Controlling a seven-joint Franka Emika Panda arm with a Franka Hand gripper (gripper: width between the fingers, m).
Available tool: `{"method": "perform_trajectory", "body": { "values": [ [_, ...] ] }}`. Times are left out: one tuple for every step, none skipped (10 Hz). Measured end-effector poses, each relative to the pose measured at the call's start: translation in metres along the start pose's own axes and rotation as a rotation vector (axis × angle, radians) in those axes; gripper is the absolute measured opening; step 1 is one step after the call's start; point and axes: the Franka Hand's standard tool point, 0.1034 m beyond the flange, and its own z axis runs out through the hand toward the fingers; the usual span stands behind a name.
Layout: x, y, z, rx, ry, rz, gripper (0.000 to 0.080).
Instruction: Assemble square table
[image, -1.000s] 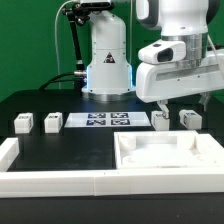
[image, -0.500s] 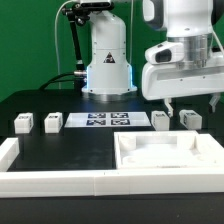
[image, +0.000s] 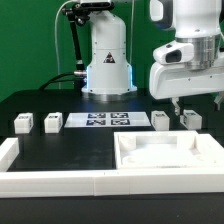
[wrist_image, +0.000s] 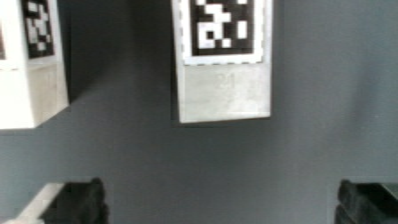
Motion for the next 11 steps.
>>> {"method": "perform_trajectory", "body": {
  "values": [
    [-0.004, 0.002, 0.001, -0.008, -0.038, -0.006, 0.0649],
    [-0.007, 0.003, 0.001, -0.020, -0.121, -0.004, 0.0649],
    [-0.007, 0.000, 0.002, -0.019, -0.154, 0.007, 0.0649],
    [-0.012, 0.000, 0.003, -0.023, -0.234, -0.011, 0.0649],
    [-0.013, 0.002, 0.003, -0.020, -0.314, -0.035, 0.0649],
    [-0.012, 0.002, 0.004, -0.007, -0.378, -0.036, 0.0649],
    [-0.013, 0.002, 0.005, -0.007, -0.424, -0.034, 0.0649],
    [-0.018, 0.003, 0.004, -0.012, -0.515, -0.032, 0.0649],
    [-0.018, 0.002, 0.006, -0.011, -0.578, -0.030, 0.0649],
    [-0.020, 0.002, 0.007, -0.016, -0.631, -0.027, 0.0649],
    [-0.029, 0.000, 0.009, -0.025, -0.723, -0.030, 0.0649]
  ]
}}
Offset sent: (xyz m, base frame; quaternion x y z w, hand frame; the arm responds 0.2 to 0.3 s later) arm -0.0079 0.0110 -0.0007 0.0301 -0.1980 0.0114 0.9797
